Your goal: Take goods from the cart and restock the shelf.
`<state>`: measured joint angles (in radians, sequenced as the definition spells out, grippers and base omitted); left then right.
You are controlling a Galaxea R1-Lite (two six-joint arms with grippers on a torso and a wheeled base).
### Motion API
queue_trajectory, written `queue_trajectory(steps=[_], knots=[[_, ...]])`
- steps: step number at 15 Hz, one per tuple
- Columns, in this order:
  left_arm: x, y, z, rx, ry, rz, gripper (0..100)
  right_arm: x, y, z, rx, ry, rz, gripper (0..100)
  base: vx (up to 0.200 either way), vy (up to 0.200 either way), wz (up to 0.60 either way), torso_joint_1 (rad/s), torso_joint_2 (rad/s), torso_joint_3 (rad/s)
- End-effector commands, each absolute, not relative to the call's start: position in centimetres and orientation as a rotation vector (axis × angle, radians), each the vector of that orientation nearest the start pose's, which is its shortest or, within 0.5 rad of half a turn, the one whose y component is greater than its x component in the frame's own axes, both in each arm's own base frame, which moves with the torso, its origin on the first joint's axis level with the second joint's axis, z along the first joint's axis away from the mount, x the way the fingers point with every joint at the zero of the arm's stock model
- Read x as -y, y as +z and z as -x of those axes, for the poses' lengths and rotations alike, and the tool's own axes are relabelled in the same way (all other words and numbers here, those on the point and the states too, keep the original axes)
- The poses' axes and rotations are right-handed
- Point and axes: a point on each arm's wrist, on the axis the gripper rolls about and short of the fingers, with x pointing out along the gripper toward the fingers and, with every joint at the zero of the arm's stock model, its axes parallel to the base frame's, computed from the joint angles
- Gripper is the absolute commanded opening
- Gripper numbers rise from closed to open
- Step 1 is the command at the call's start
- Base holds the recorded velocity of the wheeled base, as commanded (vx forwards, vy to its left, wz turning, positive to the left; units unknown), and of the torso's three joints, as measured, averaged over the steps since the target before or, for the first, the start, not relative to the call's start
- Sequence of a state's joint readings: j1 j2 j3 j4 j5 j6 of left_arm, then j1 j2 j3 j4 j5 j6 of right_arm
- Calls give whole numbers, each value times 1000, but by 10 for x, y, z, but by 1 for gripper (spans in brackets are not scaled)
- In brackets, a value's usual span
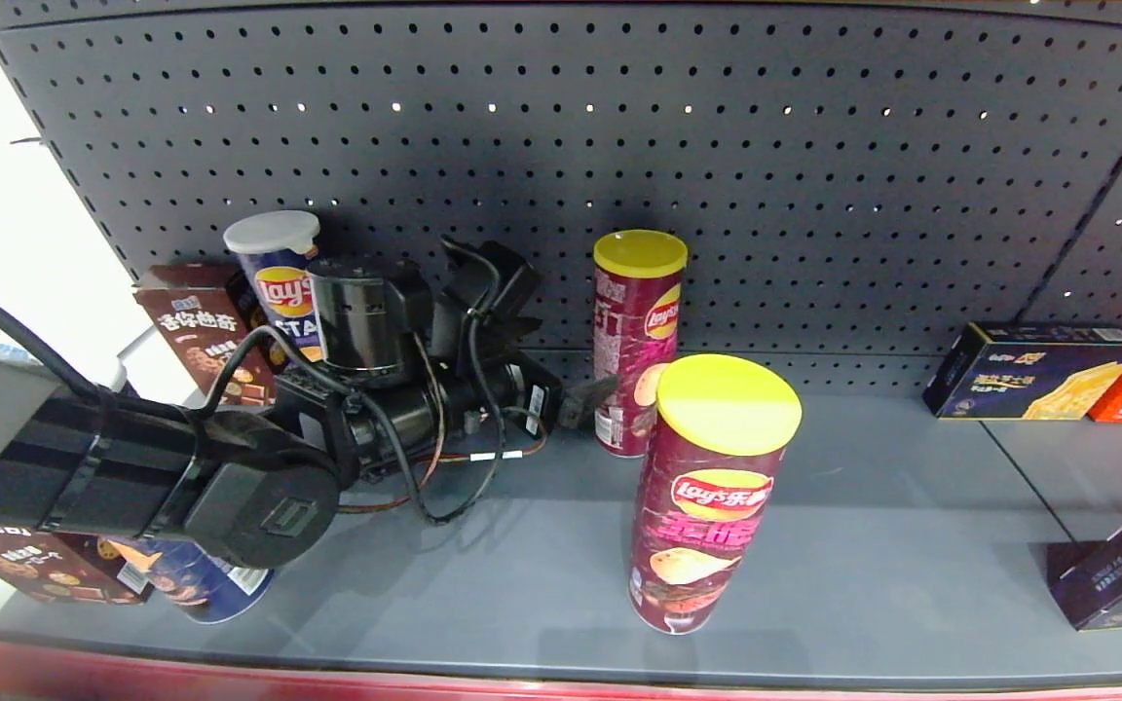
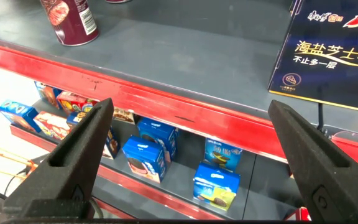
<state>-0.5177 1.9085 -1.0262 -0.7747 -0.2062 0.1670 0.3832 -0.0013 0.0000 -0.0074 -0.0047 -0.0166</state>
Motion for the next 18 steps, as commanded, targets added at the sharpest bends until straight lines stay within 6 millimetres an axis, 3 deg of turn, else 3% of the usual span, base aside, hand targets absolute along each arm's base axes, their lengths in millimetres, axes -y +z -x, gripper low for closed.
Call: queue_trajectory(steps=[1,9,18], knots=[[185,188,-319,-39,-729,-175,100,9,76,21,11,379,15,100,0,0,0,0,0,0],[184,194,-311,38,-738,-169,100,9,76,21,11,379,15,100,0,0,0,0,0,0],[189,178,-312,-3,-743,-178,100,9,76,21,11,379,15,100,0,0,0,0,0,0]])
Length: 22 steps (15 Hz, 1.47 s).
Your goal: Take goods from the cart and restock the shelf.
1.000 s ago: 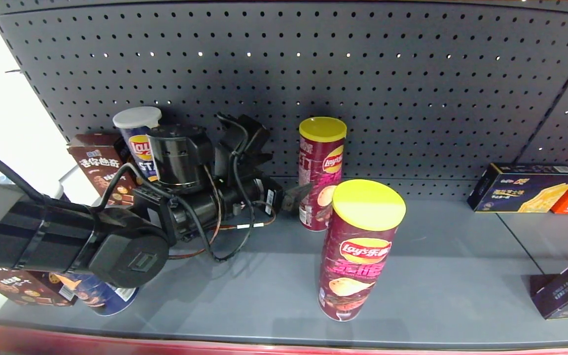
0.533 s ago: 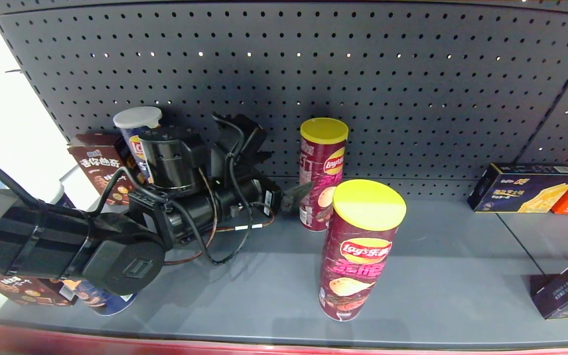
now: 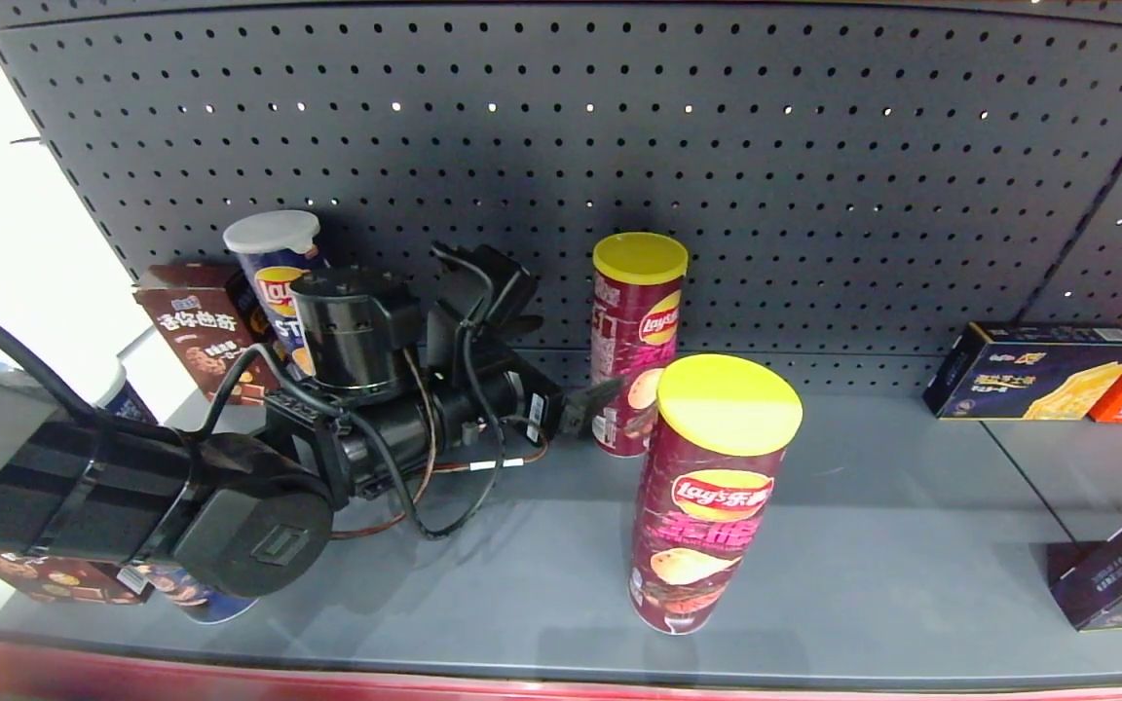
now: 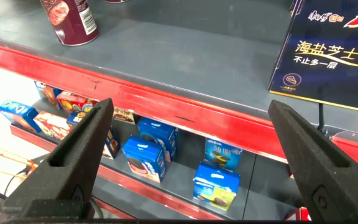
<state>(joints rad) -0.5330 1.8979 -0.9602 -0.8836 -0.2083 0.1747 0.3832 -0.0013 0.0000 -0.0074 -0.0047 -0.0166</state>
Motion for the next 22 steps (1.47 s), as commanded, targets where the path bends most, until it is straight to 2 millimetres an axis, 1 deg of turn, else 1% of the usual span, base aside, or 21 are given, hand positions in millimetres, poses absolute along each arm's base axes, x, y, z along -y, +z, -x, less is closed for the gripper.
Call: queue_trajectory(steps=[1,22], knots=[[188,177,-312,-7,-733,-179,100,9,76,21,11,379,15,100,0,0,0,0,0,0],[179,178,-317,-8,-667,-180,100,9,76,21,11,379,15,100,0,0,0,0,0,0]])
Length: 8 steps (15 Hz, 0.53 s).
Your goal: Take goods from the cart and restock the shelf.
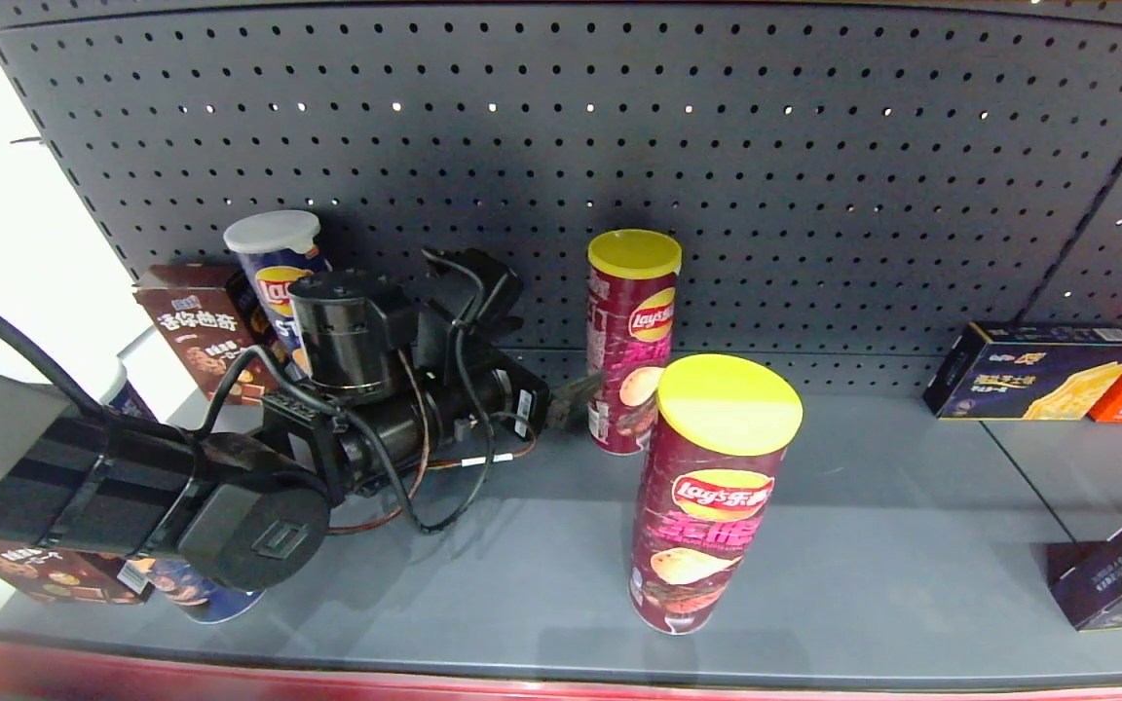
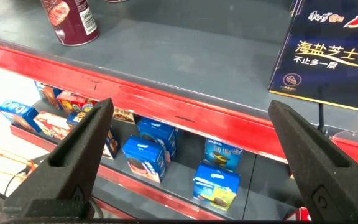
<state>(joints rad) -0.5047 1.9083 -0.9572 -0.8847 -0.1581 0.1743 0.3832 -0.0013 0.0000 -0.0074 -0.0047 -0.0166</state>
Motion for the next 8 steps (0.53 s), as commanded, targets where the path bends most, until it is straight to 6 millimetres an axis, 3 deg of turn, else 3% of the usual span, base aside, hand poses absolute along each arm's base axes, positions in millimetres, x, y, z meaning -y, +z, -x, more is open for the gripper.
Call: queue_trajectory(steps=[1,8], knots=[[180,179,-318,-5,-665,-179,100,9,76,21,11,379,15,100,0,0,0,0,0,0],[176,177,-322,-13,-624,-182,100,9,76,21,11,379,15,100,0,0,0,0,0,0]])
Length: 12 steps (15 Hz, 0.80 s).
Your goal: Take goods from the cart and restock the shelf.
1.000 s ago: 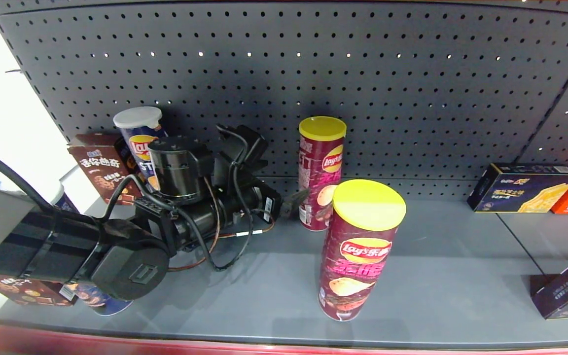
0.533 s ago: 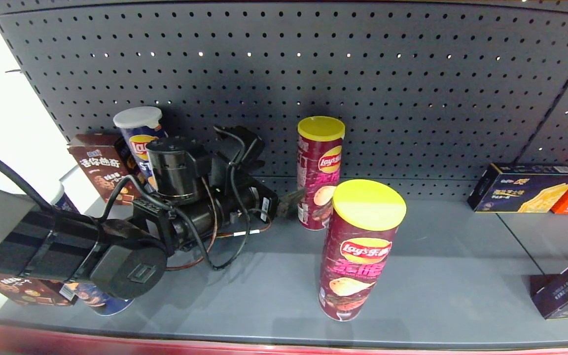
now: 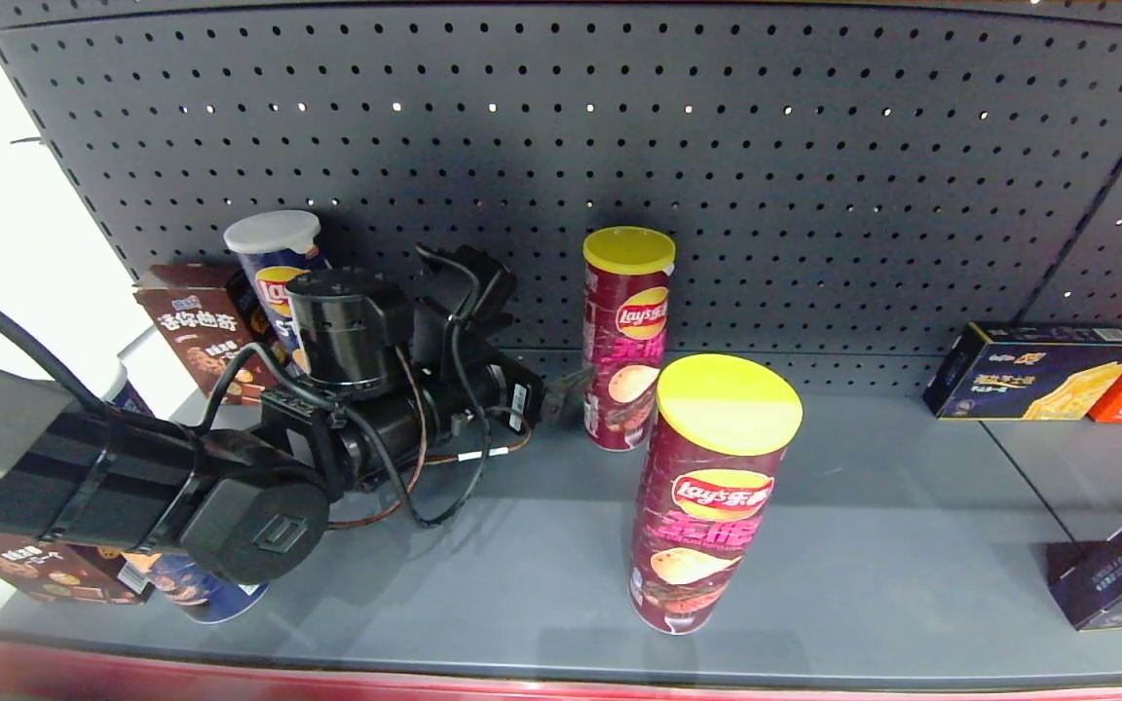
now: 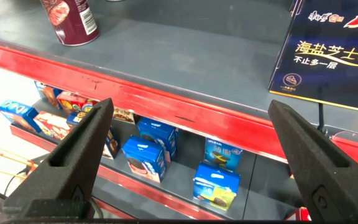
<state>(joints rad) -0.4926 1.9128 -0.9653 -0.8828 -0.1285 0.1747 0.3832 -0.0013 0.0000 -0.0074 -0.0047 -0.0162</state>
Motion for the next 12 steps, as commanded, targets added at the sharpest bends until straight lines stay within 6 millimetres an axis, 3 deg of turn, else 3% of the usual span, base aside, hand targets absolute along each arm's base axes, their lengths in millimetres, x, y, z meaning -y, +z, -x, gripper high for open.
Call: queue_trajectory(steps=[1,12], knots=[[175,176,-322,-15,-624,-182,100,9,76,21,11,379,15,100,0,0,0,0,0,0],[175,172,-331,-14,-611,-197,100,9,76,21,11,379,15,100,0,0,0,0,0,0]])
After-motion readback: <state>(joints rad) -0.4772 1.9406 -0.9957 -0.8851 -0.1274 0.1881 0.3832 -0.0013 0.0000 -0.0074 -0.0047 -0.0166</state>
